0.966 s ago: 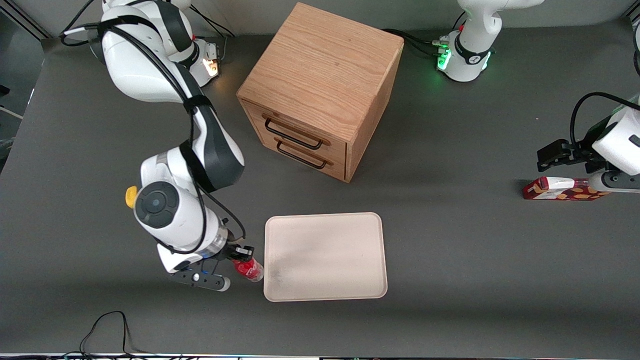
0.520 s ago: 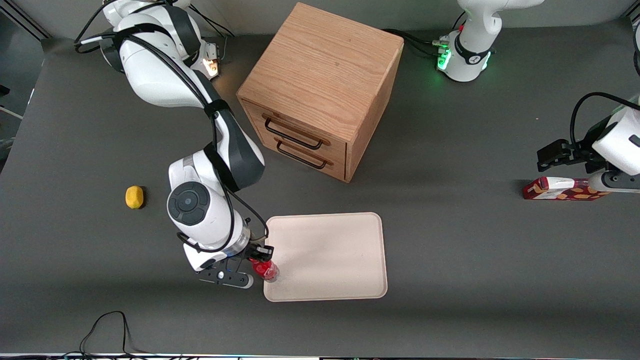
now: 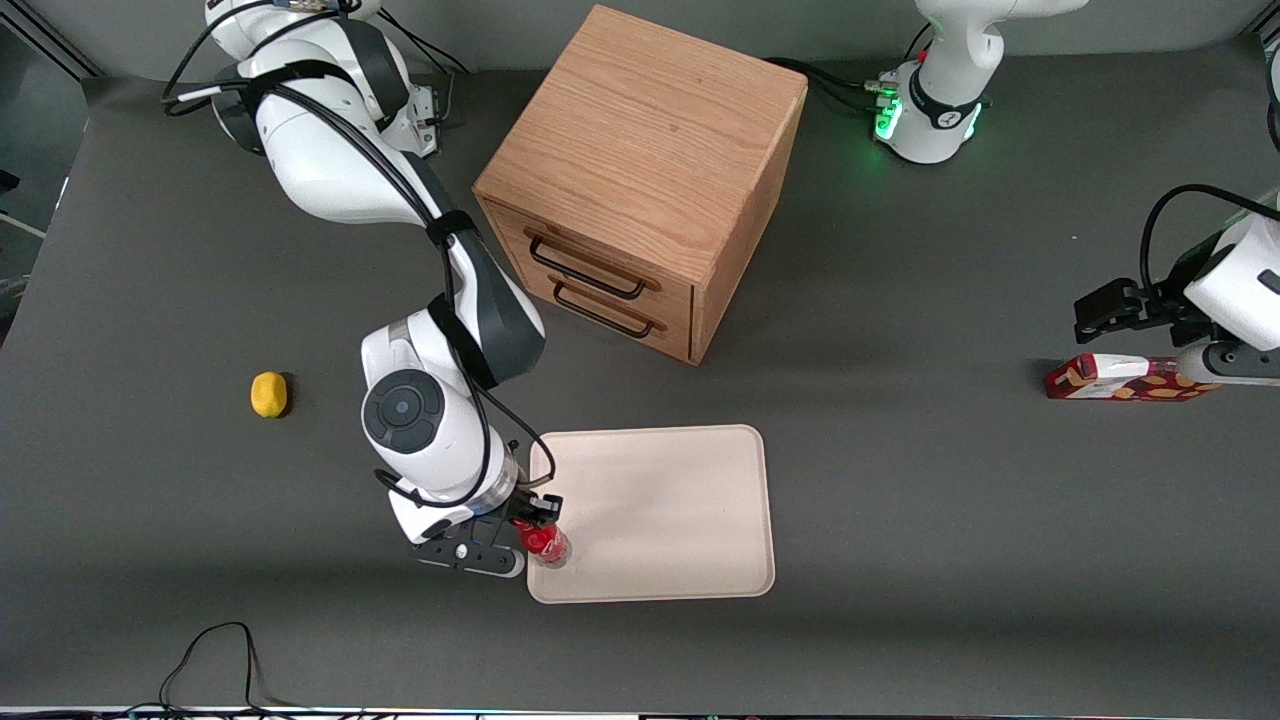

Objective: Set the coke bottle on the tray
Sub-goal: 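Lower the bottle onto the tray and open the right gripper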

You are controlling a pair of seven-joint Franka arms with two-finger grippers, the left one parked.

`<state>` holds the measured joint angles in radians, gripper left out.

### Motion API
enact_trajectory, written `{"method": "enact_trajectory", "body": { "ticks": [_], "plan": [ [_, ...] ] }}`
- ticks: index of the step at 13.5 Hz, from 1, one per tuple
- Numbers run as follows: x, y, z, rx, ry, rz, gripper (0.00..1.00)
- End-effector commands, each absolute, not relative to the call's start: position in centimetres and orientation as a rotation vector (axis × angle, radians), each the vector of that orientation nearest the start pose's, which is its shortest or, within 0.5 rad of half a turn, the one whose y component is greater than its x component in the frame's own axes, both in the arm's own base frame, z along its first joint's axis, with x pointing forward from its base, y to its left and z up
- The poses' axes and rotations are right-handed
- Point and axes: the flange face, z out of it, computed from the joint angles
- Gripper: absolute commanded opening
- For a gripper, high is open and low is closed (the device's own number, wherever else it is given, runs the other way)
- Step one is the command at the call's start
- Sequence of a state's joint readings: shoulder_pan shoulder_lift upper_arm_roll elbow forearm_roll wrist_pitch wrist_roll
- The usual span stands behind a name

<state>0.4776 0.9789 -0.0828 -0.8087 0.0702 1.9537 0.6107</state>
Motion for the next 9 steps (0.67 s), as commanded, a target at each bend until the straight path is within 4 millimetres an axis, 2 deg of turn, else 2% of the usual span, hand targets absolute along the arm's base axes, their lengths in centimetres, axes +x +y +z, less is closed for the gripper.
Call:
{"method": "enact_trajectory", "body": {
  "ticks": [1, 3, 4, 5, 6, 9],
  "plan": [
    [73.33, 34.87, 35.16, -3.004, 0.325, -0.266, 0.0],
    [73.37, 34.79, 34.92, -3.005, 0.326, -0.267, 0.0],
    [73.3, 34.88, 34.77, -3.007, 0.327, -0.263, 0.14],
    [73.3, 34.86, 34.63, -3.009, 0.324, -0.263, 0.75],
    [72.97, 35.49, 34.48, -3.013, 0.311, -0.259, 0.97],
    [72.92, 35.55, 34.47, -3.015, 0.309, -0.258, 1.0]
  ]
}}
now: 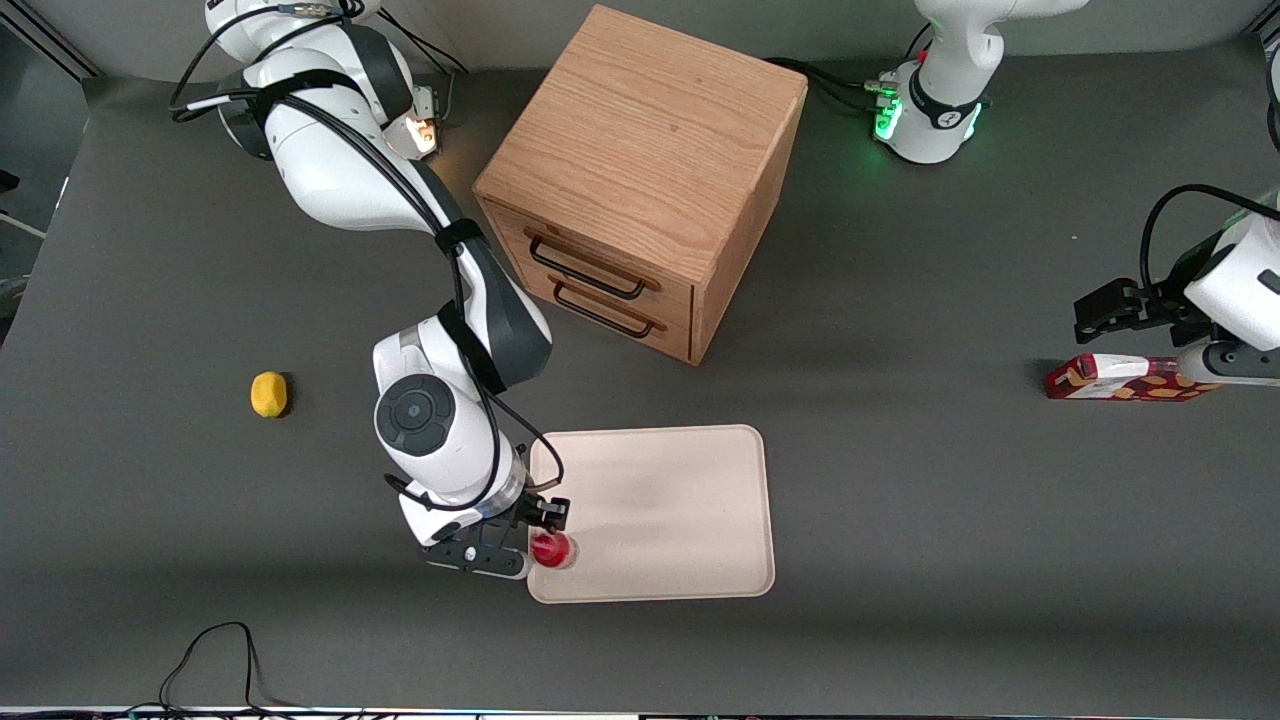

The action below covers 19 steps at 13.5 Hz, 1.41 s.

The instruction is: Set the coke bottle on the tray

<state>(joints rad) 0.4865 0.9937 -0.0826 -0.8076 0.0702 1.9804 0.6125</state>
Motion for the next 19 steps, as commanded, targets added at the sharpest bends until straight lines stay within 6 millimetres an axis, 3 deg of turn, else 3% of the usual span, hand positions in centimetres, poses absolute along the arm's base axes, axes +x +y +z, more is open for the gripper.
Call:
{"method": "enact_trajectory", "body": {
  "ticks": [1, 5, 8, 11, 16, 19],
  "plan": [
    [72.9, 35.5, 34.5, -3.016, 0.31, -0.256, 1.0],
    [72.7, 35.3, 34.4, -3.026, 0.317, -0.236, 1.0],
    [71.9, 34.6, 36.6, -3.055, 0.313, -0.167, 1.0],
    [69.1, 31.9, 40.3, -3.088, 0.321, -0.033, 1.0],
    [62.5, 25.1, 46.2, -3.098, 0.169, 0.058, 1.0],
    [58.0, 18.4, 49.1, -3.09, 0.088, 0.082, 1.0]
  ]
}}
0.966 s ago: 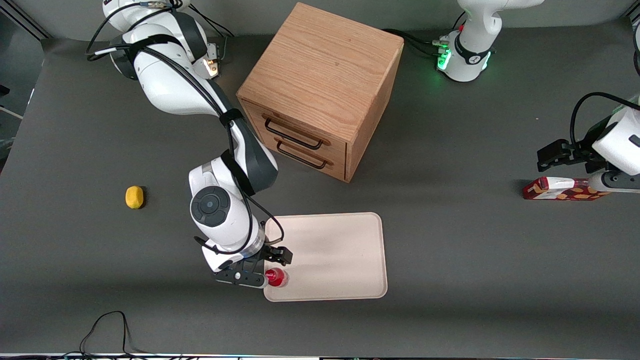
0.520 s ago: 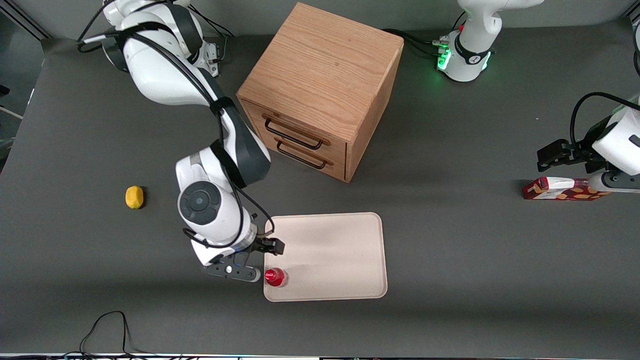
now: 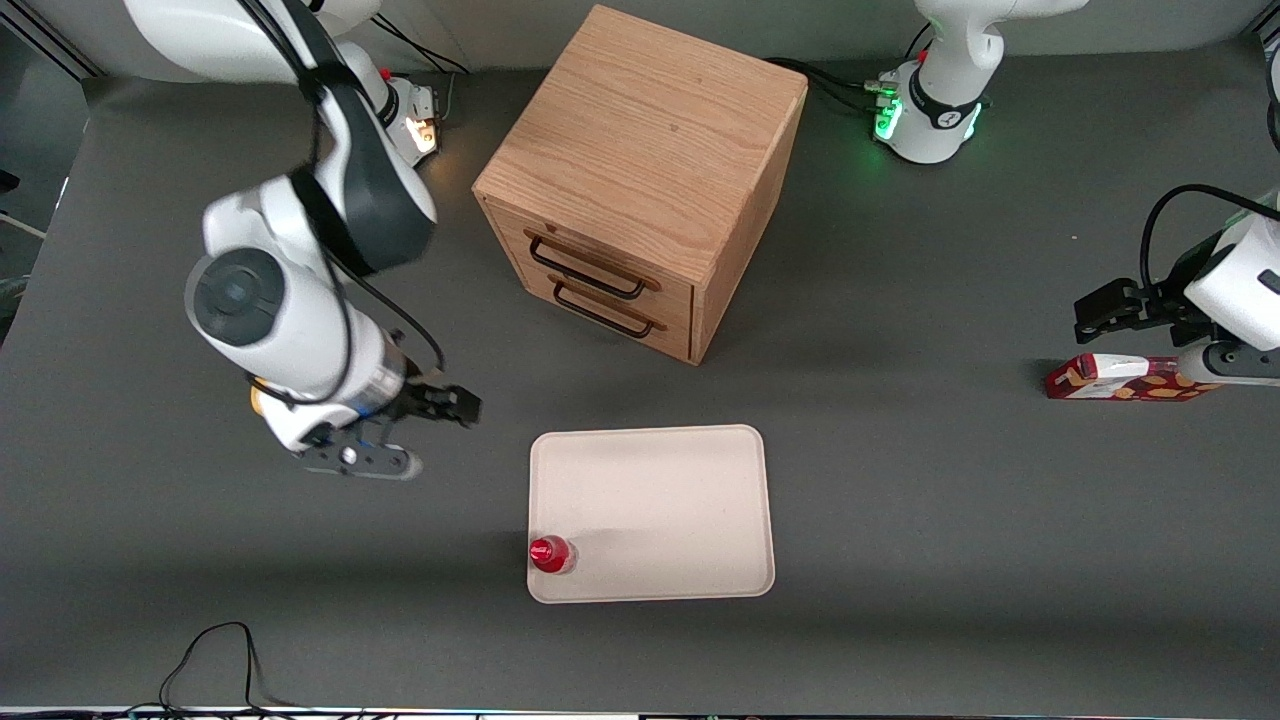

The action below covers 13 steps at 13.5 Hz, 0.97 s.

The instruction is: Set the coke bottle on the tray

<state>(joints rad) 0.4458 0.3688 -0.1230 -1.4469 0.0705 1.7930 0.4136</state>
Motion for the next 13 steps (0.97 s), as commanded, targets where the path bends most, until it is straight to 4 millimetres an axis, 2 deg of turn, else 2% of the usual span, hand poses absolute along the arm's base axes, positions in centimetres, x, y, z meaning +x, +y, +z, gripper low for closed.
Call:
{"method": "enact_trajectory", "body": {
  "ticks": [1, 4, 5, 7, 9, 12, 13],
  "plan": [
    [56.6, 16.4, 49.7, -3.083, 0.075, 0.088, 1.0],
    [53.1, 10.2, 51.6, -3.057, 0.075, 0.079, 1.0],
    [52.2, 8.9, 52.3, -3.06, 0.085, 0.07, 1.0],
    [52.0, 5.0, 53.4, -3.106, 0.167, 0.102, 1.0],
    [52.3, 3.4, 54.7, -3.116, 0.222, 0.104, 1.0],
    [52.8, 2.8, 55.9, -3.113, 0.247, 0.07, 1.0],
    [52.9, 1.8, 55.9, -3.105, 0.281, 0.07, 1.0]
  ]
}}
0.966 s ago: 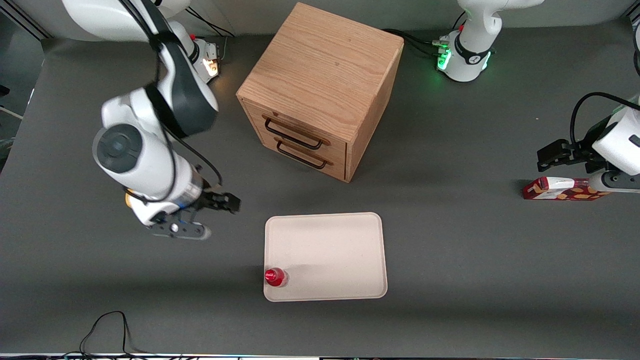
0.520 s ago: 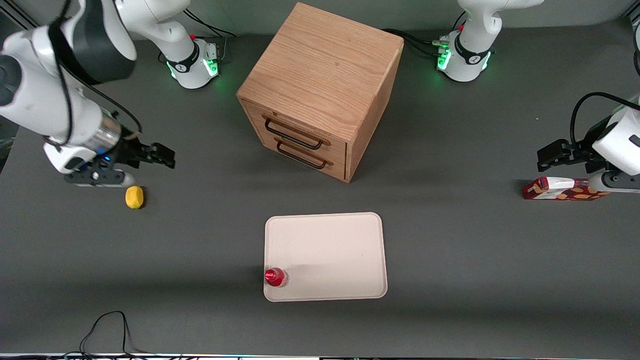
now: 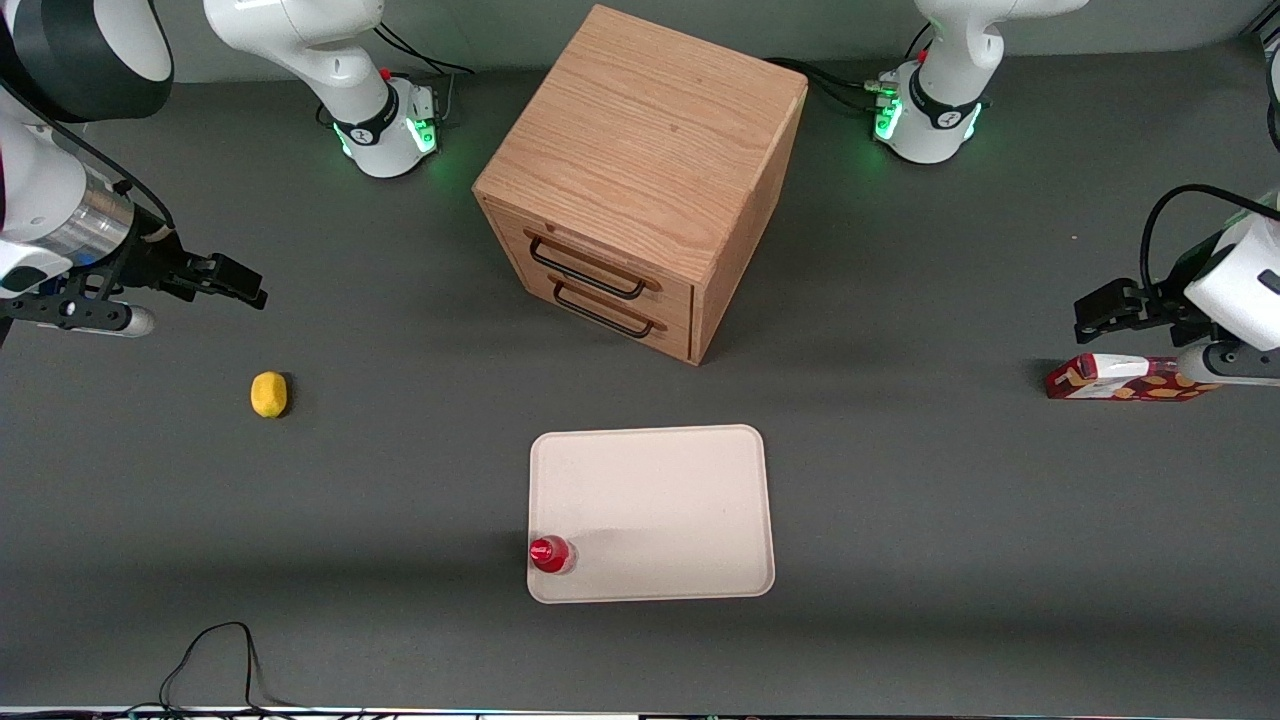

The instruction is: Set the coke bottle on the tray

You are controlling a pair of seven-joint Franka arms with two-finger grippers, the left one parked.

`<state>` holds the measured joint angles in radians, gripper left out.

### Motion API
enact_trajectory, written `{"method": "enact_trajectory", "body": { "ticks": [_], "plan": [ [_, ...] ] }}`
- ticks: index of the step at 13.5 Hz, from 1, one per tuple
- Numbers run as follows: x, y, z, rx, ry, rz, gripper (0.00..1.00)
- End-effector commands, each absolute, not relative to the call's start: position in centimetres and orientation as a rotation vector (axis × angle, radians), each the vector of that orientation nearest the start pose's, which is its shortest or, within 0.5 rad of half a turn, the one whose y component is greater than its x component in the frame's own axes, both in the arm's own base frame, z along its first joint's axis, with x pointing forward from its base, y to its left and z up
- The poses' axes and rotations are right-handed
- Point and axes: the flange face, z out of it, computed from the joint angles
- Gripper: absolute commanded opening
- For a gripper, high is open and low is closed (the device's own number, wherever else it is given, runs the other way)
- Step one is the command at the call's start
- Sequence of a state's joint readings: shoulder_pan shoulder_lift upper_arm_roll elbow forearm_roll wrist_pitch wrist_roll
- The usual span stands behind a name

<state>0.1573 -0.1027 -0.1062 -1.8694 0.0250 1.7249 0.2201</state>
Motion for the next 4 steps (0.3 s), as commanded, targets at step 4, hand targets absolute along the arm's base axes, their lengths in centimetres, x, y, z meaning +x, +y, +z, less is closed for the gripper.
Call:
{"method": "enact_trajectory", "body": {
  "ticks": [4],
  "plan": [
    [53.32, 1.0, 56.65, -3.092, 0.317, 0.083, 1.0]
  ]
}}
